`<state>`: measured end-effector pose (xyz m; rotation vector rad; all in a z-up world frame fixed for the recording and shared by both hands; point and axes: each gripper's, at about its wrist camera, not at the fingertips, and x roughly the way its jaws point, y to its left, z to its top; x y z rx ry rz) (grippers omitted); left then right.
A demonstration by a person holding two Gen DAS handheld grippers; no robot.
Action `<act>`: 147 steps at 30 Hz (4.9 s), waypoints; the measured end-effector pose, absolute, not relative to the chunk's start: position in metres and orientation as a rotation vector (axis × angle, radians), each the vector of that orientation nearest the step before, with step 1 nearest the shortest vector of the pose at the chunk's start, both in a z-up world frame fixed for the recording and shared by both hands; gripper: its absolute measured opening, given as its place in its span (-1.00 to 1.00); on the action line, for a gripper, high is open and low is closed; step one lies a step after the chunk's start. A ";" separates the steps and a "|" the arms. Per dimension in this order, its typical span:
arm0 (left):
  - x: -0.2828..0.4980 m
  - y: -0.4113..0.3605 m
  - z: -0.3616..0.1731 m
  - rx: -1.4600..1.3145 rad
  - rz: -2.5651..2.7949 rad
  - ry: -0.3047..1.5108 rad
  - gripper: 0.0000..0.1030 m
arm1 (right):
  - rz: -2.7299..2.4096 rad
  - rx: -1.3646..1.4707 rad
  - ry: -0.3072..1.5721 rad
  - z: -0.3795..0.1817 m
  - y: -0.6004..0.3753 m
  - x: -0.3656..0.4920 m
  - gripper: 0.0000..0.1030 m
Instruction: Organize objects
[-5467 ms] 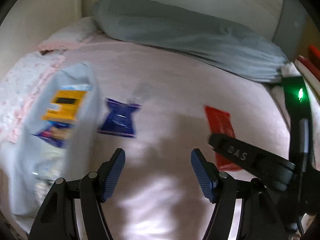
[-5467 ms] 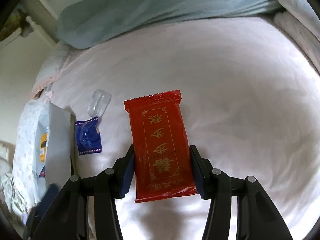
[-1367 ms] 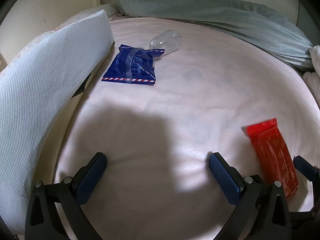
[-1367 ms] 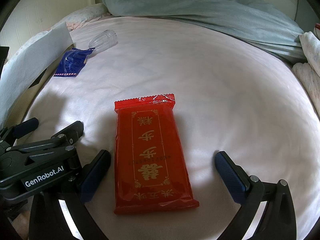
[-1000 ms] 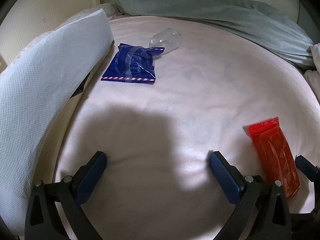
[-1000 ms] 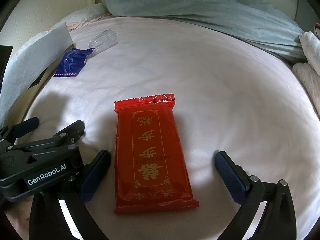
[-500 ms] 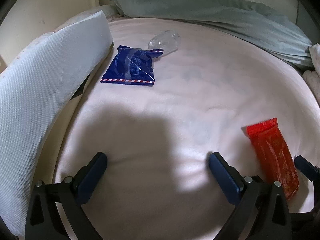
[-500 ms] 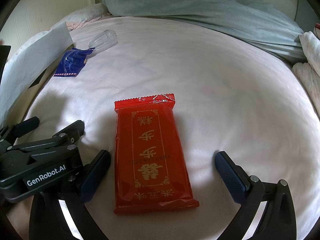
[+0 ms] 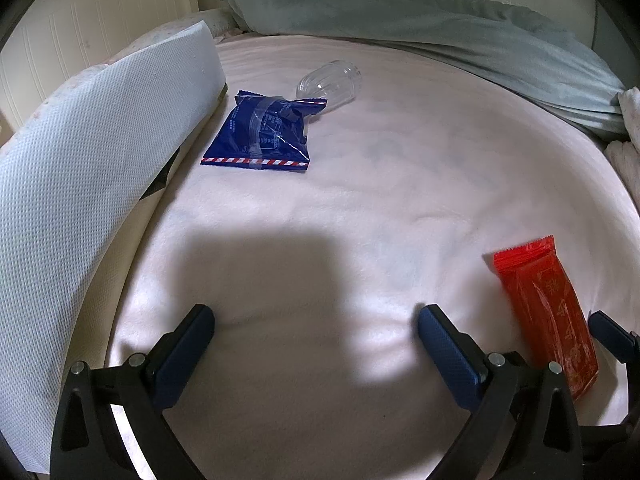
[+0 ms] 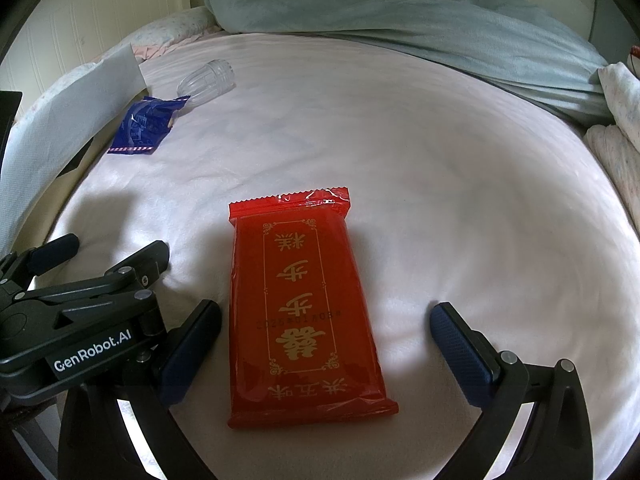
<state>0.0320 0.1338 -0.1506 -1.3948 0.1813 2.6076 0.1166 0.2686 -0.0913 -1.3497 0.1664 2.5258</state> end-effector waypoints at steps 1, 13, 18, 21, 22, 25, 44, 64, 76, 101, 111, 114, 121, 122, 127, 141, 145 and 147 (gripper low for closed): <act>0.032 0.134 -0.151 -1.395 2.607 0.179 1.00 | 2.524 -1.351 0.169 -0.091 0.269 0.116 0.99; 0.032 0.134 -0.151 -1.395 2.607 0.169 1.00 | 2.526 -1.349 0.170 -0.092 0.270 0.115 0.99; 0.029 0.134 -0.151 -1.401 2.604 0.174 1.00 | 2.530 -1.355 0.179 -0.092 0.270 0.114 0.99; 0.030 0.133 -0.150 -1.399 2.605 0.172 1.00 | 2.527 -1.354 0.179 -0.092 0.269 0.112 0.99; 0.030 0.133 -0.150 -1.400 2.605 0.172 1.00 | 2.526 -1.354 0.180 -0.092 0.269 0.112 0.99; 0.030 0.132 -0.151 -1.400 2.606 0.175 1.00 | 2.526 -1.355 0.180 -0.093 0.270 0.112 0.99; 0.004 0.126 -0.110 -1.581 2.497 0.111 0.23 | 2.519 -1.304 0.469 -0.068 0.287 0.121 -0.07; -0.019 0.023 0.026 -1.227 2.617 -0.101 0.23 | 2.509 -1.061 1.509 0.087 0.233 0.021 -0.06; -0.019 -0.005 0.012 -1.399 2.657 -0.018 0.23 | 2.604 -1.381 1.549 0.041 0.174 -0.004 -0.06; -0.019 -0.030 0.009 -1.353 2.719 -0.219 0.16 | 2.509 -1.404 1.714 0.023 0.167 -0.013 0.12; -0.027 -0.041 0.000 -1.415 2.588 -0.461 0.17 | 2.339 -1.385 2.265 -0.015 0.168 -0.017 0.14; -0.027 -0.042 0.001 -1.404 2.583 -0.486 0.17 | 2.303 -1.382 2.228 -0.023 0.168 -0.022 0.14; -0.024 -0.044 0.009 -1.351 2.632 -0.475 0.17 | 2.320 -1.500 2.086 -0.031 0.156 -0.031 0.16; -0.024 -0.044 0.008 -1.356 2.647 -0.456 0.17 | 2.328 -1.517 2.074 -0.029 0.154 -0.030 0.16; -0.034 -0.033 -0.004 -1.378 2.885 -0.133 0.15 | 2.384 -1.576 2.148 -0.014 0.146 -0.027 0.17; -0.020 -0.009 0.020 -1.112 2.730 -0.233 0.18 | 2.482 -1.232 1.915 0.018 0.198 0.006 0.21; -0.018 -0.012 0.026 -1.063 2.802 -0.224 0.18 | 2.485 -1.106 1.994 0.024 0.219 0.015 0.21; -0.022 -0.018 0.023 -1.115 2.806 -0.241 0.18 | 2.461 -1.079 2.067 0.020 0.226 0.017 0.21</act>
